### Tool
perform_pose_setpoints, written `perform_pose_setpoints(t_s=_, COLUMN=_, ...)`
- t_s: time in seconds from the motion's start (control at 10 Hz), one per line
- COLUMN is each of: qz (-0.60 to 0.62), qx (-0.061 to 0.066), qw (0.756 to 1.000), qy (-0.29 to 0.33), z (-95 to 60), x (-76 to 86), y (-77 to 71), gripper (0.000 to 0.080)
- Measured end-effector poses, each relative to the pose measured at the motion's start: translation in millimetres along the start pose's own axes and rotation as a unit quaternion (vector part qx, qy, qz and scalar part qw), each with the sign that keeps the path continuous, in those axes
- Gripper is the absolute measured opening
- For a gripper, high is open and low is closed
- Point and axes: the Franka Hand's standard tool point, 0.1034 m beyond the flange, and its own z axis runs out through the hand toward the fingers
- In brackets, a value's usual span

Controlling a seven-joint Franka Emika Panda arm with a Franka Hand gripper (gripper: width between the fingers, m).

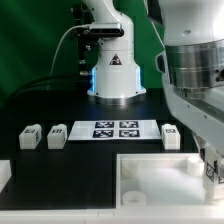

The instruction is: Assemble one leg

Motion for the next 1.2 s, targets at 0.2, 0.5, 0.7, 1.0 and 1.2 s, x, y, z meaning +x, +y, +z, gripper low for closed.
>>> perform_pose_setpoints(t_s=0.2, qz=0.032, qx=0.001, qw=0.999, qy=-0.005, z=0.1, x=0.7, y=0.4, gripper=0.0295)
perform_pose_setpoints(t_s=0.5, qz=-0.058, qx=-0.001, qw=0.998, qy=-0.002, z=0.3, x=-5.6, y=1.0, gripper=0.0518)
perform_pose_setpoints(t_s=0.7, qz=-0.266, qx=-0.007, qw=0.964, qy=0.008, z=-10.7, x=-17.1, y=0.7, gripper=0.0643)
perform_pose_setpoints(t_s=1.0, qz=-0.441, qx=-0.013, qw=0.897, qy=0.014, z=-9.8, x=-15.2, y=0.5, gripper=0.0648)
perform_pose_setpoints(t_s=1.2, qz=-0.605, qx=-0.027, qw=0.795, qy=0.036, z=-6.3, x=-13.0, y=-3.3, gripper=0.0649)
